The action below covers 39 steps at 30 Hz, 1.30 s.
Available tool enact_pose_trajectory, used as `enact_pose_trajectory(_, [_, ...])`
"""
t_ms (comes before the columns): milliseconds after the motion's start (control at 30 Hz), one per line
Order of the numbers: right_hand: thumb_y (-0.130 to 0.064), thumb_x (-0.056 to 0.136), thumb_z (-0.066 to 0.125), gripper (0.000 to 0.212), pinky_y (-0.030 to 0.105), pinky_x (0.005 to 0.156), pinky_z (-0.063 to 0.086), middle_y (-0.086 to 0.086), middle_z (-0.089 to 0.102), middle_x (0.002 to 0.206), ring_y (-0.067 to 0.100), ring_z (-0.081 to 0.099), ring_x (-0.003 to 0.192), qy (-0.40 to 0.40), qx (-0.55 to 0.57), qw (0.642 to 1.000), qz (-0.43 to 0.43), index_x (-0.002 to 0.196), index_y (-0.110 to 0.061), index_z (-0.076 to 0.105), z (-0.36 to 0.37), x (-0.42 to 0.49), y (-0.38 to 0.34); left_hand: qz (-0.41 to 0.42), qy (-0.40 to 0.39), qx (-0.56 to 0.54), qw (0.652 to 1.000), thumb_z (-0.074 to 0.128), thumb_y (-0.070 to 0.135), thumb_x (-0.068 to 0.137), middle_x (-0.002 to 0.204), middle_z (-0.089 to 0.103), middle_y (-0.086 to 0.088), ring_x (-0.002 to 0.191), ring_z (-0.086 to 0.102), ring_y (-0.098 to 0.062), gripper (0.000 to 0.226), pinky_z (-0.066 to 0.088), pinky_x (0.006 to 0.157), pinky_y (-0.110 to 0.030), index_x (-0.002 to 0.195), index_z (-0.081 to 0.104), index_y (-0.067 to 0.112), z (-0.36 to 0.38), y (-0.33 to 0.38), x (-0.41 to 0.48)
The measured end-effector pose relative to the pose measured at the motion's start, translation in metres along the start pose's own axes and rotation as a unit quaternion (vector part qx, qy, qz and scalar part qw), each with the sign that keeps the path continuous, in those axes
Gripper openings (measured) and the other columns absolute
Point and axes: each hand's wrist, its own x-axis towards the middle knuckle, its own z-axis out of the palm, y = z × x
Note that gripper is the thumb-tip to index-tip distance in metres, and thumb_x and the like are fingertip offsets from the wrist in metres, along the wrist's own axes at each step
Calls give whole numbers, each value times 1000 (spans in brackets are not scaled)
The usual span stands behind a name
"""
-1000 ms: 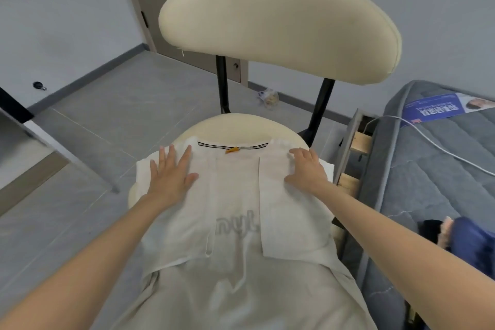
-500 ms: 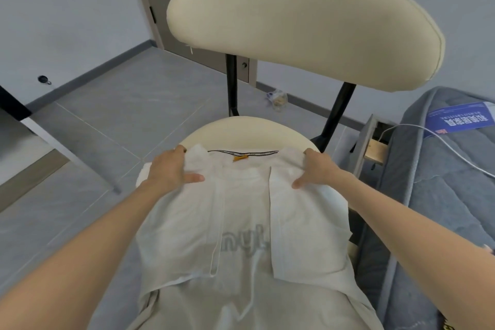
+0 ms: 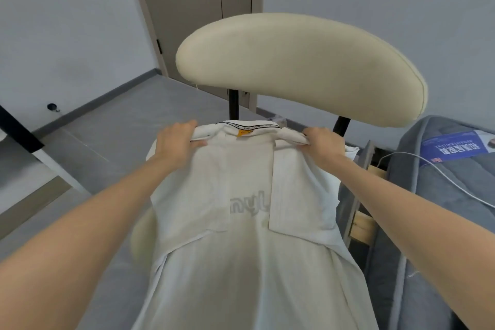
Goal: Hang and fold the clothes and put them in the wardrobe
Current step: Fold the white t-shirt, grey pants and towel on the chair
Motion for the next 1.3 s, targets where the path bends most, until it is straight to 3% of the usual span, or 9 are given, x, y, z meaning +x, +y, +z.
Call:
enact_pose_trajectory(233, [-16, 92, 52, 13, 32, 59, 28, 15, 64, 92, 36, 59, 83, 103, 21, 994, 34, 101, -9, 57, -24, 27, -5, 32, 104, 37, 993, 51, 35, 96, 89, 62, -19, 80, 55, -38, 30, 20, 64, -33, 87, 35, 12, -27, 3, 38])
enact_pose_trajectory(467, [-22, 92, 53, 17, 32, 55, 31, 11, 64, 91, 35, 58, 81, 106, 38, 993, -36, 103, -9, 55, -13, -26, 7, 23, 97, -96, 990, 67, 26, 86, 80, 63, -18, 78, 56, -40, 28, 23, 63, -34, 91, 52, 3, -19, -5, -19])
enact_pose_trajectory(600, [-22, 91, 55, 18, 31, 54, 33, 9, 65, 88, 35, 61, 79, 84, 74, 992, -56, 106, -12, 54, -16, -73, 11, 16, 58, -171, 983, 69, 28, 85, 60, 47, 4, 67, 41, -32, 27, 22, 66, -33, 89, 49, 10, -25, -6, -67])
enact_pose_trajectory(800, [-23, 90, 55, 27, 31, 58, 37, 6, 65, 95, 30, 61, 83, 6, 84, 993, -77, 115, -18, 48, -15, -155, 11, 36, -22, -128, 991, 72, 34, 80, 84, 64, -2, 79, 57, -27, 31, 33, 62, -36, 96, 54, 15, -21, -11, -140])
enact_pose_trajectory(900, [-23, 86, 55, 30, 31, 59, 41, 2, 64, 95, 26, 59, 78, -45, 89, 991, -86, 115, -23, 46, -3, -194, 9, 91, -51, -122, 987, 67, 20, 83, 86, 58, 3, 78, 50, -21, 18, 26, 55, -31, 89, 50, 20, -12, -7, -179])
enact_pose_trajectory(1000, [-20, 87, 50, 24, 30, 58, 40, -2, 61, 95, 22, 54, 77, -101, 76, 986, -105, 110, -23, 43, 13, -224, 10, 136, -109, -102, 979, 57, 11, 83, 82, 47, 10, 79, 45, -17, 32, 27, 54, -22, 82, 31, 31, -2, -7, -215])
enact_pose_trajectory(1100, [-18, 89, 47, 29, 33, 60, 44, -1, 54, 96, 24, 57, 86, -146, 28, 982, -113, 116, -20, 41, 27, -239, 12, 102, -174, -53, 978, 49, 9, 82, 94, 46, 7, 89, 43, -18, 34, 29, 61, -30, 92, 27, 33, 2, -1, -239])
enact_pose_trajectory(1200, [-25, 89, 52, 32, 32, 58, 39, 1, 45, 100, 23, 54, 92, -153, -3, 981, -118, 117, -18, 39, 31, -246, 11, 46, -232, -10, 971, 56, 26, 88, 117, 48, 3, 110, 45, -21, 45, 38, 74, -33, 126, 32, 30, 2, 10, -248])
enact_pose_trajectory(1300, [-26, 89, 54, 30, 35, 61, 43, -2, 41, 97, 22, 52, 93, -149, 30, 976, -155, 115, -20, 43, 26, -248, 9, 40, -225, -17, 973, 55, 31, 89, 113, 49, 6, 109, 46, -21, 34, 40, 79, -34, 119, 39, 24, 1, 17, -253])
